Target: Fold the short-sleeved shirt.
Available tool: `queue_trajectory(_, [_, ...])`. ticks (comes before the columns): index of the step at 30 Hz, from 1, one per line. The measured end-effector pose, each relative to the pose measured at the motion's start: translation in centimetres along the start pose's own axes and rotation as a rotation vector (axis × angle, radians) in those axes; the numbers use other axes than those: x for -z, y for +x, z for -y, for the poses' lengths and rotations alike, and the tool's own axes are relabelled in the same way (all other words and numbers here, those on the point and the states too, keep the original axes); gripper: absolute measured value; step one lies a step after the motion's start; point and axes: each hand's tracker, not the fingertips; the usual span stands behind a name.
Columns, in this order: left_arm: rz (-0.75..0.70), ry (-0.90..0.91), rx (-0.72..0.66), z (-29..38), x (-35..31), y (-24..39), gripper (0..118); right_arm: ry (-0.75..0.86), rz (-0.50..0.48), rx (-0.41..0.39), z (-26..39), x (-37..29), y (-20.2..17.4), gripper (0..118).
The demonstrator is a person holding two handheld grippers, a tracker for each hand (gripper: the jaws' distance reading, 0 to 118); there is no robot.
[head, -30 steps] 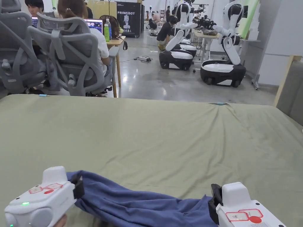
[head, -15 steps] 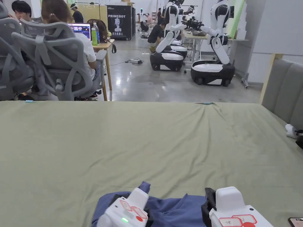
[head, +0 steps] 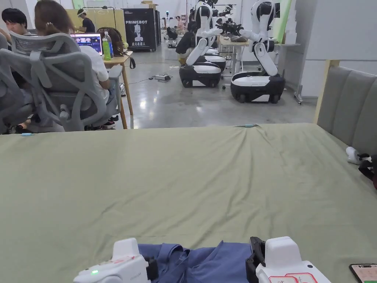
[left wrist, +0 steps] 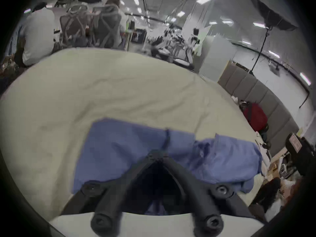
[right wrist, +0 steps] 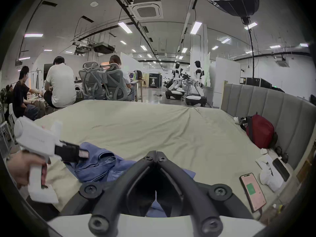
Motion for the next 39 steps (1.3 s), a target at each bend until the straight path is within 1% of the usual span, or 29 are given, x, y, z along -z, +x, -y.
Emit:
queue_trajectory(2, [0.073, -0.068, 0.016, 1.2, 1.3, 1.5, 0, -0.009, 0.005, 0.005, 0.4, 0.0, 0.1, 0])
queue_trajectory(4, [0.069, -0.101, 0.055, 2.1, 2.6, 3.0, 0, -0.018, 0.011, 0.005, 0.6, 0.2, 0.2, 0])
queue_trajectory(6, [0.052, -0.097, 0.051, 2.4, 4.0, 4.1, 0, -0.028, 0.011, 0.006, 0.8, 0.2, 0.2, 0])
queue_trajectory(9, [0.057, -0.069, 0.058, 1.6, 3.0, 4.8, 0, -0.026, 0.007, 0.002, 0.7, 0.1, -0.1, 0])
queue_trajectory(11, [0.097, 0.019, 0.088, 0.8, 1.4, 4.9, 0, -0.027, -0.001, 0.001, 0.4, 0.2, -0.5, 0])
queue_trajectory(13, [0.052, 0.064, 0.096, 0.1, -0.3, 4.5, 0, -0.022, -0.005, 0.0, 0.3, 0.1, -1.1, 0])
queue_trajectory(14, [0.055, 0.065, 0.084, 0.0, -0.8, 3.5, 0, -0.02, -0.006, -0.004, 0.3, 0.2, -1.4, 0])
queue_trajectory(16, [0.07, 0.051, -0.011, -0.1, -1.5, 1.5, 0, -0.021, -0.006, -0.007, 0.3, 0.3, -2.1, 0])
queue_trajectory(18, [0.09, 0.104, -0.057, 0.2, -3.1, -0.9, 2, -0.028, -0.014, -0.004, 0.4, 0.4, -2.8, 0])
queue_trajectory(19, [0.095, 0.134, -0.088, 0.3, -4.0, -2.0, 21, -0.029, -0.015, -0.004, 0.5, 0.5, -3.1, 0])
queue_trajectory(20, [0.115, 0.179, -0.145, 0.4, -4.9, -3.6, 58, -0.03, -0.016, -0.005, 0.4, 0.6, -3.4, 0])
queue_trajectory(21, [0.14, 0.223, -0.22, 0.8, -5.7, -5.5, 111, -0.03, -0.018, -0.004, 0.4, 0.6, -3.8, 0])
queue_trajectory(22, [0.147, 0.242, -0.286, 1.2, -5.9, -6.9, 118, -0.031, -0.02, -0.002, 0.3, 0.6, -4.0, 0])
queue_trajectory(23, [0.124, 0.236, -0.362, 1.6, -6.0, -8.4, 118, -0.033, -0.022, -0.001, 0.3, 0.7, -4.4, 0])
queue_trajectory(24, [0.132, 0.292, -0.43, 2.3, -6.1, -10.2, 118, -0.032, -0.024, -0.001, 0.2, 0.8, -4.8, 0])
queue_trajectory(25, [0.138, 0.273, -0.491, 2.6, -5.7, -11.5, 112, -0.032, -0.027, -0.002, 0.2, 0.8, -5.1, 0])
queue_trajectory(27, [0.164, 0.186, -0.616, 3.4, -4.1, -13.7, 118, -0.035, -0.035, -0.01, 0.1, 1.0, -5.6, 0])
queue_trajectory(28, [0.197, 0.156, -0.667, 3.9, -3.1, -14.5, 118, -0.035, -0.034, -0.011, 0.1, 1.0, -5.7, 0])
queue_trajectory(29, [0.276, 0.158, -0.718, 4.1, -2.5, -14.9, 118, -0.034, -0.032, -0.011, -0.1, 1.0, -5.8, 0])
queue_trajectory(31, [0.4, 0.2, -0.746, 3.3, -1.7, -14.3, 118, -0.033, -0.029, -0.009, -0.2, 1.0, -5.6, 0])
queue_trajectory(32, [0.488, 0.12, -0.789, 3.0, -0.4, -13.9, 118, -0.032, -0.022, -0.014, -0.4, 1.1, -5.5, 0])
queue_trajectory(33, [0.533, 0.082, -0.814, 3.1, 0.9, -13.3, 117, -0.031, -0.017, -0.016, -0.5, 1.1, -5.3, 0])
queue_trajectory(34, [0.534, 0.074, -0.795, 2.8, 1.3, -12.5, 107, -0.032, -0.009, -0.015, -0.6, 1.1, -5.0, 0])
queue_trajectory(35, [0.468, 0.077, -0.759, 2.7, 1.9, -11.9, 87, -0.031, -0.001, -0.01, -0.8, 1.1, -4.7, 0])
queue_trajectory(36, [0.327, 0.069, -0.715, 2.5, 2.3, -11.4, 36, -0.03, 0.009, -0.004, -0.9, 1.0, -4.4, 0])
queue_trajectory(37, [0.233, 0.06, -0.687, 2.4, 2.7, -11.1, 16, -0.03, 0.014, 0.0, -0.9, 0.9, -4.1, 0])
queue_trajectory(38, [0.19, 0.067, -0.672, 2.2, 2.4, -10.9, 16, -0.031, 0.019, 0.003, -1.0, 0.9, -3.8, 0])
queue_trajectory(39, [0.277, 0.1, -0.71, 2.2, 2.1, -11.2, 16, -0.032, 0.023, 0.0, -1.0, 0.8, -3.6, 0])
